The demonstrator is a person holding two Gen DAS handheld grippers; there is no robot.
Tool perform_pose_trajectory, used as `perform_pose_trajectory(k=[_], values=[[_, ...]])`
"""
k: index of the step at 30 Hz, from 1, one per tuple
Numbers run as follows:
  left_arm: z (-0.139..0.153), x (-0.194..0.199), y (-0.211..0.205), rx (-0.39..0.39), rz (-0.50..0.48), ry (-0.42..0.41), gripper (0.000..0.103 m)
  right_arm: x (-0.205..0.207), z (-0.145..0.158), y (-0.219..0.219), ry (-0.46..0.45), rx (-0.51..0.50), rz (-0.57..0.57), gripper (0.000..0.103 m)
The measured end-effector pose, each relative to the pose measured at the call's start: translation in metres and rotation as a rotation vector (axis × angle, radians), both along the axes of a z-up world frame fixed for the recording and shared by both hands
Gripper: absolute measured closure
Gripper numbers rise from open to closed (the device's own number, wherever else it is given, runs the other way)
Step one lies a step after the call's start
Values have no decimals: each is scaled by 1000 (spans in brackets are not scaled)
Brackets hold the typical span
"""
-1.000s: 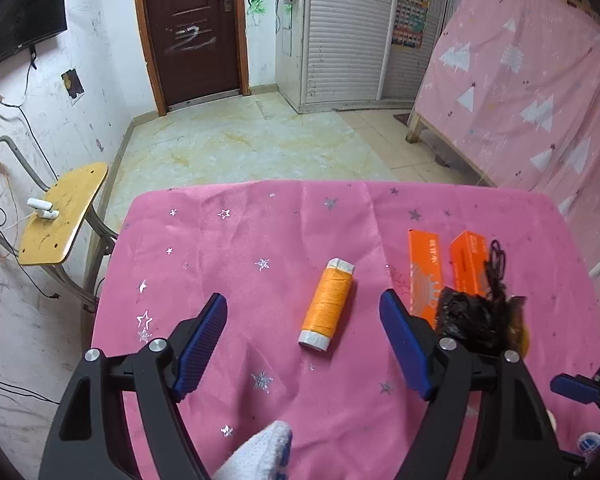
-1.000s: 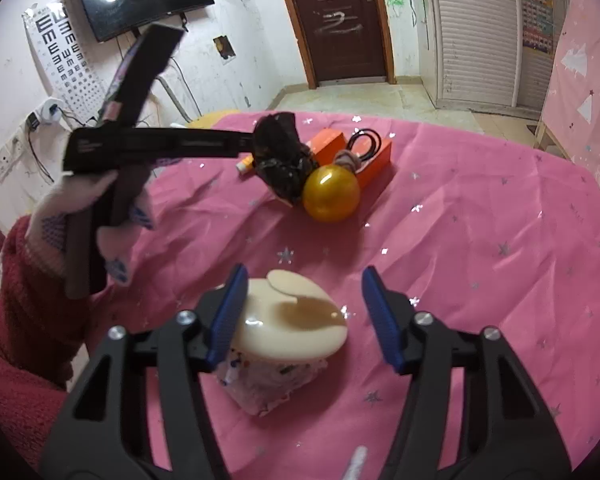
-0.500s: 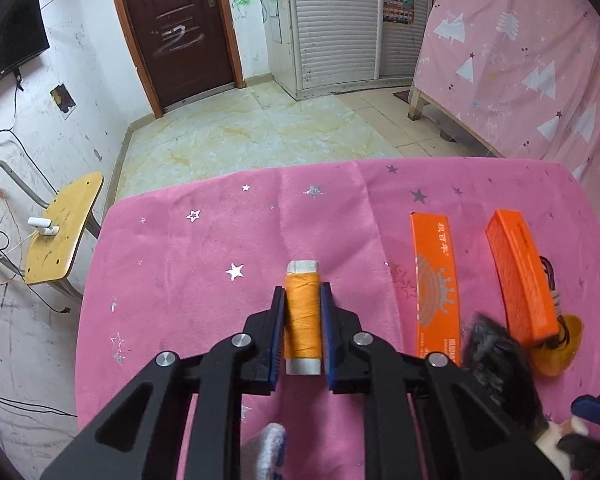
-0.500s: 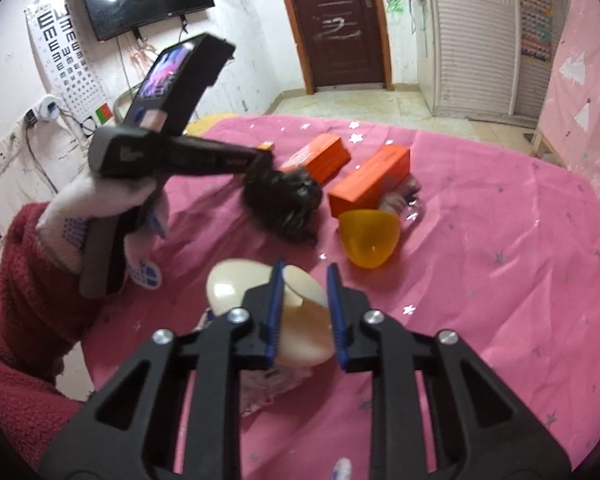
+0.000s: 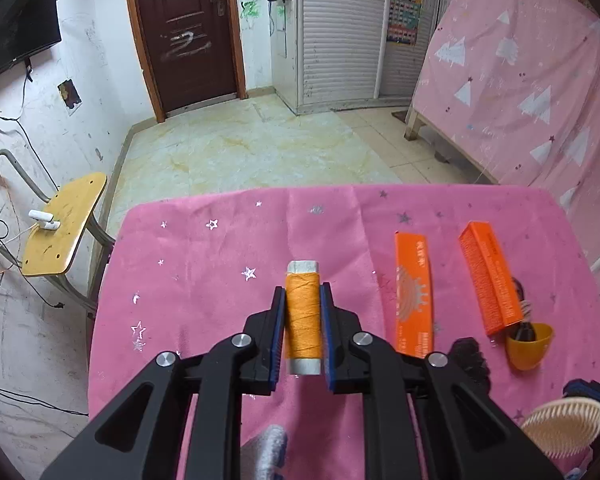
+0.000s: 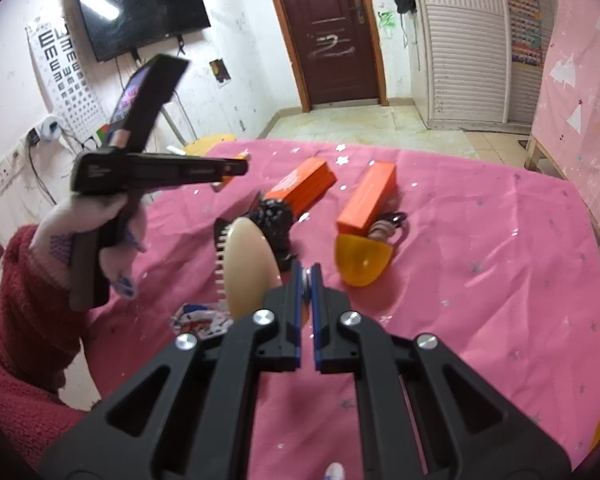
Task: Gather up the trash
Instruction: 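Grasp the orange thread spool with the left gripper while the right grasps the cream brush, then carry the spool and brush over the yellow bucket and open both grippers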
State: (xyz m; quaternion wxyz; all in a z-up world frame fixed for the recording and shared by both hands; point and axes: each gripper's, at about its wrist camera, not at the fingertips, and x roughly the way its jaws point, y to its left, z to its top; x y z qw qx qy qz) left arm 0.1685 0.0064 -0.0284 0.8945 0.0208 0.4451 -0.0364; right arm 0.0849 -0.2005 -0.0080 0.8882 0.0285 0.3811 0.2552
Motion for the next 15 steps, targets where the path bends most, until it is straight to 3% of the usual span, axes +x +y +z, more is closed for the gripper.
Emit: perform_pose_trajectory(k=[9,15], values=[[39,-16,-23,-31,-51,-61,94,-2,12,-38,-40,48,-76,100],[60,-31,-66,-40,-134,-99,94,-7,19,-80,-76,75,-161,100]])
